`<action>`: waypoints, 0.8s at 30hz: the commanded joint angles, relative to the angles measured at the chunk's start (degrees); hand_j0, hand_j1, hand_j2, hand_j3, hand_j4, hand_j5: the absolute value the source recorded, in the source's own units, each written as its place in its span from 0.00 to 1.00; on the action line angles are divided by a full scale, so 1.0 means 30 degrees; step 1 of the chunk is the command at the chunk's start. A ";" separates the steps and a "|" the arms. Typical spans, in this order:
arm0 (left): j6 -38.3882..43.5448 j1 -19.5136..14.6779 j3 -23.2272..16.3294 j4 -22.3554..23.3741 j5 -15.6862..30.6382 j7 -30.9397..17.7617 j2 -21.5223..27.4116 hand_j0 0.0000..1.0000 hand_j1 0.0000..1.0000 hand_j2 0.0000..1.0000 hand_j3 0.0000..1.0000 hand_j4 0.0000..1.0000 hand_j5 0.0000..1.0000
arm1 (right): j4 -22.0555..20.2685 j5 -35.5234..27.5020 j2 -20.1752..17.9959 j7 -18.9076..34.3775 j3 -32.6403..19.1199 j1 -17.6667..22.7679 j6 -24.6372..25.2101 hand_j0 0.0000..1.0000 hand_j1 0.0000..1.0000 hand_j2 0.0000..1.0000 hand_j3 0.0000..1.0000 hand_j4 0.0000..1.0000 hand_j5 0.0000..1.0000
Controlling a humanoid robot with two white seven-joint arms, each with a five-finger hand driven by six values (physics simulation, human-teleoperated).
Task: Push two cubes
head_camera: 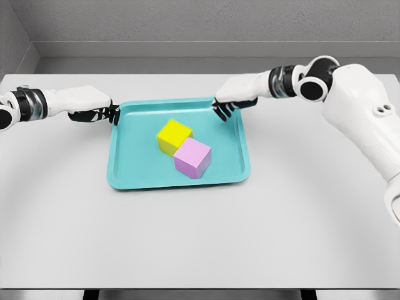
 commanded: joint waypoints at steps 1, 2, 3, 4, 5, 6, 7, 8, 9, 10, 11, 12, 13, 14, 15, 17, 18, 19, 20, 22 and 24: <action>0.0048 0.0000 0.0021 0.0000 0.0102 0.0007 0.0040 0.40 0.40 0.40 0.40 0.40 0.40 | -0.0118 -0.0119 -0.0550 -0.0004 -0.0291 0.0000 0.0047 0.30 0.30 0.30 0.30 0.30 0.30; 0.0048 -0.0029 0.0021 0.0000 0.0102 0.0007 0.0040 0.40 0.40 0.40 0.40 0.40 0.40 | -0.0439 -0.0207 -0.1077 -0.0004 -0.0671 0.0000 0.0047 0.30 0.30 0.30 0.30 0.30 0.30; 0.0048 0.0000 0.0021 -0.0233 0.0218 0.0007 0.0185 0.40 0.40 0.40 0.40 0.40 0.40 | -0.1287 -0.0294 -0.2042 -0.0004 -0.1373 0.0000 0.0047 0.31 0.31 0.31 0.31 0.31 0.31; 0.0048 0.0117 -0.0066 -0.0702 0.1797 0.0007 0.0713 0.41 0.41 0.41 0.41 0.41 0.41 | -0.1554 -0.0850 -0.2893 -0.0004 -0.1610 -0.0029 0.0047 0.31 0.31 0.31 0.31 0.31 0.31; 0.0048 0.0176 -0.0242 -0.1639 0.3235 0.0007 0.0947 0.40 0.40 0.40 0.40 0.40 0.40 | -0.1554 -0.1056 -0.3392 -0.0004 -0.1668 0.0000 0.0047 0.32 0.32 0.32 0.32 0.32 0.32; 0.0048 0.0235 -0.0242 -0.2401 0.3967 0.0007 0.1153 0.40 0.40 0.40 0.40 0.40 0.40 | -0.1641 -0.1232 -0.3861 -0.0004 -0.1815 -0.0059 0.0047 0.34 0.34 0.34 0.34 0.34 0.34; 0.0048 0.0264 -0.0242 -0.3776 0.5197 0.0007 0.1386 0.40 0.40 0.40 0.40 0.40 0.40 | -0.1817 -0.1817 -0.4271 -0.0004 -0.2020 -0.0029 0.0047 0.34 0.34 0.34 0.34 0.34 0.34; 0.0048 0.0352 -0.0827 -0.5389 0.5931 0.0007 0.1622 0.40 0.40 0.40 0.40 0.40 0.40 | -0.2227 -0.2519 -0.4710 -0.0004 -0.2108 -0.0029 0.0047 0.35 0.35 0.35 0.35 0.35 0.35; 0.0048 0.0557 -0.1529 -0.6003 0.6078 0.0007 0.1535 0.41 0.41 0.41 0.41 0.41 0.41 | -0.2462 -0.3426 -0.5411 -0.0004 -0.2225 0.0029 0.0047 0.35 0.35 0.35 0.35 0.35 0.35; 0.0048 0.0615 -0.1532 -0.6913 0.6458 0.0007 0.1622 0.40 0.40 0.40 0.40 0.40 0.40 | -0.2521 -0.3985 -0.5824 -0.0004 -0.2225 0.0059 0.0047 0.35 0.35 0.35 0.35 0.35 0.35; 0.0048 0.0674 -0.1706 -0.7528 0.6606 0.0007 0.1651 0.40 0.40 0.40 0.40 0.40 0.40 | -0.2608 -0.4221 -0.6263 -0.0004 -0.2196 0.0088 0.0047 0.36 0.36 0.36 0.36 0.36 0.36; 0.0048 0.0674 -0.2292 -0.8144 0.6606 0.0007 0.1914 0.40 0.40 0.40 0.40 0.40 0.40 | -0.2638 -0.4250 -0.6411 -0.0004 -0.2196 0.0059 0.0047 0.39 0.39 0.39 0.39 0.39 0.39; 0.0048 0.0850 -0.2498 -0.8642 0.6606 0.0007 0.2178 0.40 0.40 0.40 0.40 0.40 0.40 | -0.2725 -0.4250 -0.6411 -0.0004 -0.2196 0.0088 0.0047 0.40 0.40 0.40 0.40 0.40 0.40; 0.0048 0.0996 -0.2498 -0.9082 0.6606 0.0007 0.2413 0.40 0.40 0.40 0.40 0.40 0.40 | -0.3193 -0.4250 -0.6411 -0.0004 -0.2167 0.0117 0.0047 0.40 0.40 0.40 0.40 0.40 0.40; 0.0048 0.1230 -0.2498 -0.9492 0.6635 0.0007 0.2501 0.40 0.40 0.40 0.40 0.40 0.40 | -0.3896 -0.4250 -0.6527 -0.0004 -0.2167 0.0234 0.0047 0.40 0.40 0.40 0.40 0.40 0.40; 0.0048 0.1816 -0.2528 -1.0312 0.6635 0.0007 0.3174 0.41 0.41 0.41 0.41 0.41 0.41 | -0.5126 -0.4396 -0.7084 -0.0004 -0.2138 0.0264 0.0047 0.40 0.40 0.40 0.40 0.40 0.40; 0.0048 0.2138 -0.2528 -1.0576 0.6635 0.0007 0.3438 0.41 0.41 0.41 0.41 0.41 0.41 | -0.5537 -0.4426 -0.7581 -0.0004 -0.2137 0.0468 0.0047 0.40 0.40 0.40 0.40 0.40 0.40; 0.0048 0.2344 -0.2528 -1.0985 0.6752 0.0007 0.3438 0.40 0.40 0.40 0.40 0.40 0.40 | -0.5772 -0.4455 -0.7700 -0.0004 -0.1962 0.0527 0.0047 0.40 0.40 0.40 0.40 0.40 0.40; 0.0048 0.2402 -0.2557 -1.1250 0.6723 0.0007 0.3468 0.40 0.40 0.40 0.40 0.40 0.40 | -0.6064 -0.4455 -0.7729 -0.0004 -0.1903 0.0527 0.0047 0.40 0.40 0.40 0.40 0.40 0.40; 0.0048 0.2490 -0.2616 -1.1280 0.6752 0.0007 0.3468 0.41 0.41 0.41 0.41 0.41 0.41 | -0.7529 -0.4455 -0.7758 -0.0004 -0.1640 0.0791 0.0047 0.41 0.41 0.41 0.41 0.41 0.41; 0.0048 0.2520 -0.2762 -1.1280 0.6752 0.0007 0.3351 0.41 0.41 0.41 0.41 0.41 0.41 | -0.7618 -0.4484 -0.7758 -0.0004 -0.1581 0.0791 0.0047 0.41 0.41 0.41 0.41 0.41 0.41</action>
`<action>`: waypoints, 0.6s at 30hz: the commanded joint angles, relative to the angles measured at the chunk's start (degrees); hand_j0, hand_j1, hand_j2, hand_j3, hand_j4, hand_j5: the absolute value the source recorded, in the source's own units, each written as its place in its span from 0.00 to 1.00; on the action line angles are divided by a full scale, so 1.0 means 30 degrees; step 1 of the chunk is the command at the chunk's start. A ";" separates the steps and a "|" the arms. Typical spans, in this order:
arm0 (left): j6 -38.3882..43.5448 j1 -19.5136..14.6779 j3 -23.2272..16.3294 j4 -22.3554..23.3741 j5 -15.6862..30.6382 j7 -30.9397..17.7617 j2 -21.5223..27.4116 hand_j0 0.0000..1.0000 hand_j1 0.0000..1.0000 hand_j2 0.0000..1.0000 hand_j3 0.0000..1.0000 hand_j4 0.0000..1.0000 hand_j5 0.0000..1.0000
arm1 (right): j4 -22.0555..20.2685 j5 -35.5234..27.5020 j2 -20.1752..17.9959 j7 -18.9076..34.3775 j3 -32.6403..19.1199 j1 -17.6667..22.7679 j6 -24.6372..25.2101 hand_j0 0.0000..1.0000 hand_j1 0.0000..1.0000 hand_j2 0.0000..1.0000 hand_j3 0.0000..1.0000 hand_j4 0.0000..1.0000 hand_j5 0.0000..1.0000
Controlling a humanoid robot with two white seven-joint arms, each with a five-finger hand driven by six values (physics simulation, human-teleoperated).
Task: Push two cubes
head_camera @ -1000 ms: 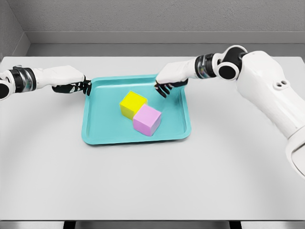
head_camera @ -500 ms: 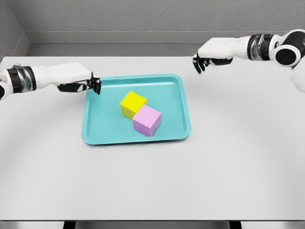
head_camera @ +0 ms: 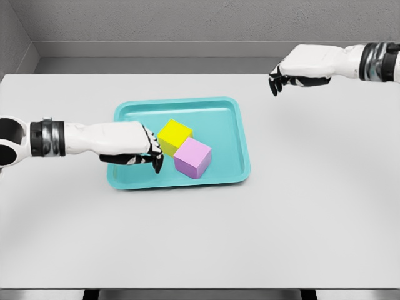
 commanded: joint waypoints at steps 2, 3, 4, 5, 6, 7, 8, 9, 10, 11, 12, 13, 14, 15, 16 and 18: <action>0.0051 0.0000 -0.0144 -0.0148 0.0160 0.0006 -0.0136 0.41 0.41 0.41 0.41 0.41 0.41 | -0.1515 -0.0137 -0.0514 -0.0006 0.0122 0.0293 0.0053 0.42 0.42 0.42 0.42 0.42 0.42; 0.0051 0.0058 -0.0144 -0.0177 0.0160 0.0006 -0.0136 0.41 0.41 0.41 0.41 0.41 0.41 | -0.2716 -0.0195 -0.1129 -0.0006 0.0093 0.0410 0.0053 0.42 0.42 0.42 0.42 0.42 0.42; 0.0051 0.0059 -0.0144 -0.0060 0.0131 0.0006 -0.0370 0.40 0.40 0.40 0.40 0.40 0.40 | -0.3508 -0.0722 -0.1774 -0.0006 0.0093 0.0761 0.0053 0.42 0.42 0.42 0.42 0.42 0.42; 0.0051 0.0059 -0.0144 0.0145 0.0014 0.0006 -0.0897 0.40 0.40 0.40 0.40 0.40 0.40 | -0.3743 -0.0957 -0.2213 -0.0006 0.0063 0.0908 0.0053 0.43 0.43 0.43 0.43 0.43 0.43; 0.0051 0.0059 -0.0173 0.0409 -0.0074 0.0006 -0.1220 0.40 0.40 0.40 0.40 0.40 0.40 | -0.3802 -0.0957 -0.2653 -0.0006 0.0034 0.0938 0.0053 0.43 0.43 0.43 0.43 0.43 0.43; 0.0051 0.0030 -0.0465 0.0468 -0.0132 0.0006 -0.1366 0.40 0.40 0.40 0.40 0.40 0.40 | -0.3890 -0.0986 -0.3004 -0.0006 0.0005 0.0996 0.0053 0.43 0.43 0.43 0.43 0.43 0.43; 0.0051 0.0029 -0.0642 0.0497 -0.0162 0.0006 -0.1688 0.40 0.40 0.40 0.40 0.40 0.40 | -0.4095 -0.1395 -0.3444 -0.0006 -0.0054 0.1289 0.0053 0.44 0.44 0.44 0.44 0.44 0.44; 0.0051 0.0029 -0.0642 0.0584 -0.0541 0.0006 -0.1894 0.40 0.40 0.40 0.40 0.40 0.40 | -0.4183 -0.1631 -0.3942 -0.0006 -0.0054 0.1318 0.0053 0.46 0.46 0.46 0.46 0.46 0.46; 0.0051 0.0029 -0.0642 0.0965 -0.0865 0.0006 -0.2420 0.40 0.40 0.40 0.40 0.40 0.40 | -0.4212 -0.1719 -0.4089 -0.0006 -0.0054 0.1318 0.0053 0.54 0.54 0.54 0.54 0.54 0.54; 0.0051 0.0029 -0.0642 0.1112 -0.1069 0.0006 -0.2685 0.40 0.40 0.40 0.40 0.40 0.40 | -0.4212 -0.1748 -0.4352 -0.0006 -0.0054 0.1464 0.0053 0.60 0.60 0.60 0.60 0.60 0.60; 0.0051 0.0117 -0.0642 0.1112 -0.1099 0.0006 -0.2685 0.40 0.40 0.40 0.40 0.40 0.40 | -0.4241 -0.1748 -0.4382 -0.0006 -0.0054 0.1758 0.0053 0.62 0.62 0.62 0.62 0.62 0.62; 0.0051 0.0146 -0.0671 0.1112 -0.1099 0.0006 -0.2685 0.40 0.40 0.40 0.40 0.40 0.40 | -0.4241 -0.1748 -0.4382 -0.0006 -0.0025 0.1787 0.0053 0.62 0.62 0.62 0.62 0.62 0.62; 0.0051 0.0146 -0.0671 0.1141 -0.1099 0.0006 -0.2685 0.40 0.40 0.40 0.40 0.40 0.40 | -0.4416 -0.1748 -0.4382 -0.0006 -0.0054 0.1787 0.0053 0.62 0.62 0.62 0.62 0.62 0.62; 0.0051 0.0146 -0.0671 0.1142 -0.1099 0.0006 -0.2685 0.40 0.40 0.40 0.40 0.40 0.40 | -0.4739 -0.1748 -0.4441 -0.0006 -0.0054 0.1787 0.0053 0.61 0.61 0.61 0.61 0.61 0.61; 0.0051 0.0146 -0.0671 0.1287 -0.1099 0.0006 -0.2685 0.40 0.40 0.40 0.40 0.40 0.40 | -0.4857 -0.1748 -0.4441 -0.0006 -0.0054 0.1787 0.0053 0.60 0.60 0.60 0.60 0.60 0.60; 0.0051 0.0117 -0.0701 0.1903 -0.1099 0.0006 -0.2890 0.40 0.40 0.40 0.40 0.40 0.40 | -0.4857 -0.1749 -0.4499 -0.0006 -0.0054 0.1904 0.0053 0.61 0.61 0.61 0.61 0.61 0.61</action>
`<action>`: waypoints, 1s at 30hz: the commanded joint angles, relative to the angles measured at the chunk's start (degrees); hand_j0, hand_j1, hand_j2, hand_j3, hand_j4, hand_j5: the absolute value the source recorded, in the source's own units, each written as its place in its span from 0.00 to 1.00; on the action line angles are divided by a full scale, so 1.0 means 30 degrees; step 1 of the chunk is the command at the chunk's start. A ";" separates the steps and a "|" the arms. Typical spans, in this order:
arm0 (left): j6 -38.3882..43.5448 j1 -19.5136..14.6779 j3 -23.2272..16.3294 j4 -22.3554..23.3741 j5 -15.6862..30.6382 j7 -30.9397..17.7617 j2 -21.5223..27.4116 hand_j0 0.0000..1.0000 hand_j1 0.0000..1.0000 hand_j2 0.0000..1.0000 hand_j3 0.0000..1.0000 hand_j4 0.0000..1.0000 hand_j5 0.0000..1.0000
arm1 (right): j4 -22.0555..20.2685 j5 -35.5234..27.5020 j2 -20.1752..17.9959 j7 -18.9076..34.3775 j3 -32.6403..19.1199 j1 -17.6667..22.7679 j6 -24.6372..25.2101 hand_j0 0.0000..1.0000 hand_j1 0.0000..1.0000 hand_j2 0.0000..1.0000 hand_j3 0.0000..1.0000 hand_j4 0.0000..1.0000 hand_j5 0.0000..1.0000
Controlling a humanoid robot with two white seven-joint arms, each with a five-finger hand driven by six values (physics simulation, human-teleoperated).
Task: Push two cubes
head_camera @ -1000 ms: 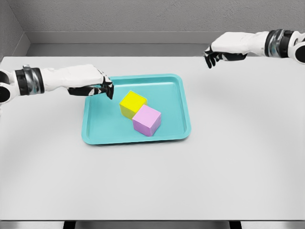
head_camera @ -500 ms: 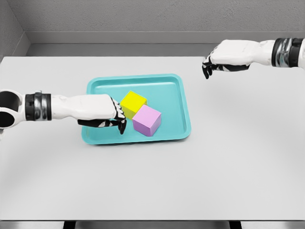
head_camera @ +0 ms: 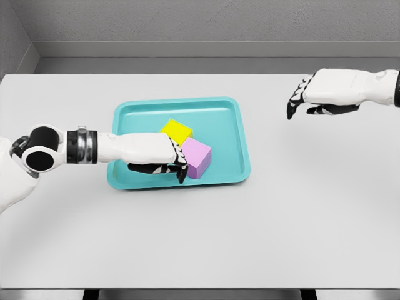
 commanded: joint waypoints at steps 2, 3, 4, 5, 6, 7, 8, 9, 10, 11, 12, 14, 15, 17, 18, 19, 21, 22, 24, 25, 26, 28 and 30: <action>0.0050 0.0000 -0.0017 0.0672 0.0087 0.0006 -0.0255 0.40 0.40 0.40 0.40 0.40 0.40 | -0.0201 -0.0117 -0.0147 -0.0006 -0.0019 0.0234 0.0053 0.61 0.61 0.61 0.61 0.61 0.61; 0.0050 0.0000 -0.0017 0.0731 0.0058 0.0006 -0.0284 0.40 0.40 0.40 0.40 0.40 0.40 | -0.0172 -0.0117 -0.0117 -0.0006 -0.0019 0.0235 0.0053 0.62 0.62 0.62 0.62 0.62 0.62; 0.0050 0.0000 -0.0017 0.0760 0.0058 0.0006 -0.0430 0.40 0.40 0.40 0.40 0.40 0.40 | -0.0173 -0.0117 -0.0088 -0.0006 -0.0019 0.0235 0.0053 0.64 0.64 0.64 0.64 0.64 0.64; 0.0050 0.0058 -0.0017 0.0789 -0.0146 0.0006 -0.0459 0.40 0.40 0.40 0.40 0.40 0.40 | -0.0202 -0.0117 -0.0117 -0.0006 -0.0019 0.0235 0.0053 0.64 0.64 0.64 0.64 0.64 0.64; 0.0050 0.0234 -0.0017 0.0789 -0.0352 0.0006 -0.0606 0.40 0.40 0.40 0.40 0.40 0.40 | -0.0202 -0.0117 -0.0117 -0.0006 -0.0019 0.0235 0.0053 0.64 0.64 0.64 0.64 0.64 0.64; 0.0050 0.0234 -0.0017 0.0818 -0.0352 0.0006 -0.0665 0.40 0.40 0.40 0.40 0.40 0.40 | -0.0202 -0.0117 -0.0147 -0.0006 -0.0019 0.0235 0.0053 0.65 0.65 0.65 0.65 0.65 0.65; 0.0050 0.0234 -0.0017 0.0965 -0.0352 0.0006 -0.0694 0.40 0.40 0.40 0.40 0.40 0.40 | -0.0202 -0.0117 -0.0118 -0.0006 -0.0019 0.0264 0.0053 0.66 0.66 0.66 0.66 0.66 0.66; 0.0050 0.0234 -0.0017 0.1170 -0.0352 0.0006 -0.0781 0.40 0.40 0.40 0.40 0.40 0.40 | -0.0202 -0.0117 -0.0117 -0.0006 -0.0019 0.0264 0.0053 0.67 0.67 0.67 0.67 0.67 0.67; 0.0050 0.0234 -0.0017 0.1229 -0.0411 0.0006 -0.0840 0.40 0.40 0.40 0.40 0.40 0.40 | -0.0289 -0.0146 -0.0117 -0.0006 -0.0019 0.0293 0.0053 0.69 0.69 0.69 0.69 0.69 0.69; 0.0050 0.0234 -0.0017 0.1229 -0.0469 0.0006 -0.0869 0.40 0.40 0.40 0.40 0.40 0.40 | -0.0348 -0.0146 -0.0147 -0.0006 -0.0048 0.0264 0.0053 0.72 0.72 0.72 0.72 0.72 0.72; 0.0050 0.0234 -0.0017 0.1609 -0.0470 0.0006 -0.0986 0.40 0.40 0.40 0.40 0.40 0.40 | -0.0348 -0.0146 -0.0147 -0.0006 -0.0048 0.0264 0.0053 0.72 0.72 0.72 0.72 0.72 0.72; 0.0050 0.0234 -0.0017 0.1698 -0.0616 0.0006 -0.1133 0.40 0.40 0.40 0.40 0.40 0.40 | -0.0348 -0.0146 -0.0147 -0.0006 -0.0048 0.0264 0.0053 0.73 0.73 0.73 0.73 0.73 0.73; 0.0050 0.0234 -0.0017 0.1698 -0.0674 0.0006 -0.1133 0.40 0.40 0.40 0.40 0.40 0.40 | -0.0348 -0.0146 -0.0176 -0.0006 -0.0048 0.0264 0.0053 0.74 0.74 0.74 0.74 0.74 0.74; 0.0050 0.0263 -0.0017 0.1727 -0.0821 0.0006 -0.1163 0.40 0.40 0.40 0.40 0.40 0.40 | -0.0348 -0.0146 -0.0176 -0.0006 -0.0048 0.0293 0.0053 0.74 0.74 0.74 0.74 0.74 0.74; 0.0050 0.0234 -0.0017 0.1727 -0.0909 0.0006 -0.1163 0.40 0.40 0.40 0.40 0.40 0.40 | -0.0348 -0.0146 -0.0176 -0.0006 -0.0077 0.0293 0.0053 0.74 0.74 0.74 0.74 0.74 0.74; 0.0050 0.0234 -0.0017 0.1961 -0.0909 0.0006 -0.1163 0.40 0.40 0.40 0.40 0.40 0.40 | -0.0348 -0.0146 -0.0176 -0.0006 -0.0048 0.0293 0.0053 0.74 0.74 0.74 0.74 0.74 0.74; 0.0050 0.0059 0.0013 0.2811 -0.0938 0.0006 -0.1690 0.40 0.40 0.40 0.40 0.40 0.40 | -0.0348 -0.0146 -0.0176 -0.0006 -0.0048 0.0440 0.0053 0.74 0.74 0.74 0.74 0.74 0.74; 0.0050 0.0029 0.0042 0.2840 -0.0968 0.0006 -0.1690 0.40 0.40 0.40 0.40 0.40 0.40 | -0.0348 -0.0146 -0.0263 -0.0006 -0.0048 0.0440 0.0053 0.74 0.74 0.74 0.74 0.74 0.74; 0.0050 0.0000 0.0042 0.2869 -0.0939 0.0006 -0.1719 0.39 0.39 0.39 0.39 0.39 0.39 | -0.0348 -0.0146 -0.0469 -0.0006 -0.0077 0.0440 0.0053 0.74 0.74 0.74 0.74 0.74 0.74; 0.0050 -0.0029 0.0042 0.2869 -0.0968 0.0006 -0.1719 0.39 0.39 0.39 0.39 0.39 0.39 | -0.0348 -0.0146 -0.0469 -0.0006 -0.0048 0.0440 0.0053 0.74 0.74 0.74 0.74 0.74 0.74; 0.0050 -0.0029 0.0042 0.2870 -0.0968 0.0006 -0.1719 0.39 0.39 0.39 0.39 0.39 0.39 | -0.0348 -0.0146 -0.0469 -0.0006 -0.0048 0.0469 0.0053 0.74 0.74 0.74 0.74 0.74 0.74; 0.0050 -0.0059 0.0071 0.2899 -0.0968 0.0006 -0.1749 0.39 0.39 0.39 0.39 0.39 0.39 | -0.0348 -0.0146 -0.0440 -0.0006 -0.0077 0.0469 0.0053 0.74 0.74 0.74 0.74 0.74 0.74; 0.0050 -0.0059 0.0042 0.2870 -0.0997 0.0006 -0.1749 0.38 0.38 0.38 0.38 0.38 0.38 | -0.0348 -0.0146 -0.0440 -0.0006 -0.0048 0.0498 0.0053 0.74 0.74 0.74 0.74 0.74 0.74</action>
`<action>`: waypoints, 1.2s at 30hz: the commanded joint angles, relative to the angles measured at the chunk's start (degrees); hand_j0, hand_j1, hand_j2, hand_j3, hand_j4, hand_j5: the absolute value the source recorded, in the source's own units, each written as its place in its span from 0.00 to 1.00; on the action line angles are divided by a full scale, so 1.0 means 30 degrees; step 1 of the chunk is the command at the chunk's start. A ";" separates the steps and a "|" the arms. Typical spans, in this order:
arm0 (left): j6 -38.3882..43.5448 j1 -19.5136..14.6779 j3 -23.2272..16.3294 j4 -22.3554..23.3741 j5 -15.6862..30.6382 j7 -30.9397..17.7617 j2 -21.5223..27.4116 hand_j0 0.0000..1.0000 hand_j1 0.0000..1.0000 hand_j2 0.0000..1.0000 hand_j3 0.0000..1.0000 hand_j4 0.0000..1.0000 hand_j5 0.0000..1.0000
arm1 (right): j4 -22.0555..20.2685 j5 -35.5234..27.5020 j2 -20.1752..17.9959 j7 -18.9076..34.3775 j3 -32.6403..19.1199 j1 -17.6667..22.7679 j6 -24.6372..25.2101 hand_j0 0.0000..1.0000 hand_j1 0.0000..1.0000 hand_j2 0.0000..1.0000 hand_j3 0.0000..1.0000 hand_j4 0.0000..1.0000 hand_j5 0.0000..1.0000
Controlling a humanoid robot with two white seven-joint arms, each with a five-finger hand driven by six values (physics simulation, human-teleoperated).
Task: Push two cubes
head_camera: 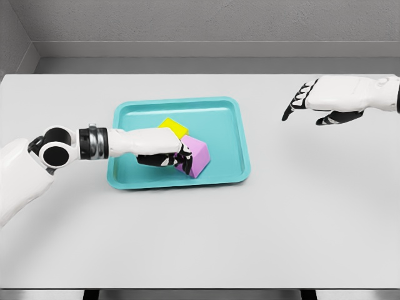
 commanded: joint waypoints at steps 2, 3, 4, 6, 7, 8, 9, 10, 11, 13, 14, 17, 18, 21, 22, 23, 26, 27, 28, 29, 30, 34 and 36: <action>-0.0445 0.0000 -0.0128 0.0170 -0.1438 -0.0167 -0.0017 0.38 0.38 0.38 0.38 0.38 0.38 | -0.0001 -0.0095 -0.0026 -0.0007 -0.0043 0.0000 0.0053 0.74 0.74 0.74 0.74 0.74 0.74; -0.0445 0.0000 -0.0128 0.0199 -0.1438 -0.0167 -0.0017 0.38 0.38 0.38 0.38 0.38 0.38 | -0.0001 -0.0095 -0.0026 -0.0007 -0.0043 0.0000 0.0053 0.74 0.74 0.74 0.74 0.74 0.74; -0.0445 -0.0029 -0.0098 0.0404 -0.1438 -0.0167 -0.0046 0.38 0.38 0.38 0.38 0.38 0.38 | -0.0001 -0.0095 0.0004 -0.0007 -0.0014 0.0000 0.0053 0.74 0.74 0.74 0.74 0.74 0.74; -0.0445 -0.0176 -0.0069 0.0814 -0.1496 -0.0167 -0.0281 0.38 0.38 0.38 0.38 0.38 0.38 | -0.0001 -0.0095 0.0004 -0.0007 -0.0014 0.0000 0.0053 0.74 0.74 0.74 0.74 0.74 0.74; -0.0445 -0.0205 -0.0069 0.0815 -0.1496 -0.0167 -0.0281 0.38 0.38 0.38 0.38 0.38 0.38 | -0.0001 -0.0095 0.0004 -0.0007 -0.0043 0.0000 0.0053 0.74 0.74 0.74 0.74 0.74 0.74; -0.0445 -0.0234 -0.0040 0.0844 -0.1496 -0.0167 -0.0281 0.38 0.38 0.38 0.38 0.38 0.38 | -0.0001 -0.0095 0.0004 -0.0007 -0.0043 0.0000 0.0053 0.74 0.74 0.74 0.74 0.74 0.74; -0.0445 -0.0322 -0.0040 0.0844 -0.1496 -0.0167 -0.0310 0.38 0.38 0.38 0.38 0.38 0.38 | -0.0001 -0.0095 -0.0026 -0.0007 -0.0043 0.0000 0.0053 0.74 0.74 0.74 0.74 0.74 0.74; -0.0445 -0.0351 -0.0040 0.1048 -0.1496 -0.0167 -0.0427 0.38 0.38 0.38 0.38 0.38 0.38 | -0.0001 -0.0095 -0.0026 -0.0007 -0.0043 0.0000 0.0053 0.74 0.74 0.74 0.74 0.74 0.74; -0.0445 -0.0469 -0.0040 0.1195 -0.1496 -0.0167 -0.0574 0.38 0.38 0.38 0.38 0.38 0.38 | -0.0001 -0.0095 -0.0026 -0.0007 -0.0043 0.0000 0.0053 0.74 0.74 0.74 0.74 0.74 0.74; -0.0445 -0.0527 -0.0040 0.1254 -0.1496 -0.0167 -0.0574 0.38 0.38 0.38 0.38 0.38 0.38 | -0.0001 -0.0095 -0.0026 -0.0007 -0.0043 0.0000 0.0053 0.74 0.74 0.74 0.74 0.74 0.74; -0.0445 -0.0527 -0.0040 0.1254 -0.1496 -0.0167 -0.0603 0.38 0.38 0.38 0.38 0.38 0.38 | -0.0001 -0.0095 -0.0026 -0.0007 -0.0043 0.0000 0.0053 0.74 0.74 0.74 0.74 0.74 0.74; -0.0445 -0.0674 -0.0040 0.1137 -0.1409 -0.0167 -0.0633 0.38 0.38 0.38 0.38 0.38 0.38 | -0.0001 -0.0095 0.0004 -0.0007 -0.0043 0.0000 0.0053 0.74 0.74 0.74 0.74 0.74 0.74; -0.0445 -0.0732 -0.0011 0.0962 -0.1262 -0.0167 -0.0516 0.39 0.39 0.39 0.39 0.39 0.39 | -0.0001 -0.0095 -0.0025 -0.0007 -0.0043 0.0000 0.0053 0.74 0.74 0.74 0.74 0.74 0.74; -0.0445 -0.0937 0.0019 0.0200 -0.0735 -0.0167 -0.0281 0.39 0.39 0.39 0.39 0.39 0.39 | -0.0001 -0.0095 -0.0026 -0.0007 -0.0014 0.0029 0.0053 0.74 0.74 0.74 0.74 0.74 0.74; -0.0445 -0.0967 0.0019 0.0199 -0.0471 -0.0167 -0.0193 0.39 0.39 0.39 0.39 0.39 0.39 | -0.0001 -0.0095 -0.0026 -0.0007 -0.0014 0.0029 0.0053 0.74 0.74 0.74 0.74 0.74 0.74; -0.0445 -0.0967 0.0019 0.0170 -0.0412 -0.0167 -0.0164 0.39 0.39 0.39 0.39 0.39 0.39 | -0.0001 -0.0095 -0.0026 -0.0007 -0.0014 0.0029 0.0053 0.74 0.74 0.74 0.74 0.74 0.74; -0.0445 -0.0996 0.0136 -0.0035 0.0027 -0.0167 0.0128 0.39 0.39 0.39 0.39 0.39 0.39 | -0.0001 -0.0095 -0.0142 -0.0007 -0.0014 0.0059 0.0053 0.75 0.75 0.75 0.75 0.75 0.75; -0.0445 -0.0996 0.0136 -0.0064 0.0348 -0.0167 0.0276 0.39 0.39 0.39 0.39 0.39 0.39 | -0.0001 -0.0095 -0.0143 -0.0007 -0.0014 0.0059 0.0053 0.75 0.75 0.75 0.75 0.75 0.75; -0.0445 -0.1054 0.0165 -0.0152 0.0525 -0.0167 0.0539 0.39 0.39 0.39 0.39 0.39 0.39 | 0.0028 -0.0095 -0.0143 -0.0007 -0.0043 0.0205 0.0053 0.75 0.75 0.75 0.75 0.75 0.75; -0.0445 -0.1054 0.0195 -0.0328 0.0701 -0.0167 0.0802 0.39 0.39 0.39 0.39 0.39 0.39 | 0.0028 -0.0095 -0.0143 -0.0007 -0.0043 0.0234 0.0053 0.75 0.75 0.75 0.75 0.75 0.75; -0.0445 -0.1083 0.0546 -0.0328 0.1110 -0.0167 0.1271 0.39 0.39 0.39 0.39 0.39 0.39 | 0.0057 -0.0095 -0.0201 -0.0007 -0.0043 0.0263 0.0053 0.75 0.75 0.75 0.75 0.75 0.75; -0.0445 -0.1083 0.2538 0.2306 0.1316 -0.0167 0.2063 0.40 0.40 0.40 0.40 0.40 0.40 | 0.0526 -0.0095 -0.0582 -0.0007 -0.0424 0.0264 0.0053 0.84 0.84 0.84 0.84 0.84 0.84; -0.0445 -0.1845 0.2802 0.4914 0.0877 -0.0167 0.1272 0.40 0.40 0.40 0.40 0.40 0.40 | 0.0468 -0.0095 -0.0552 -0.0007 -0.0453 0.0791 0.0053 0.83 0.83 0.83 0.83 0.83 0.83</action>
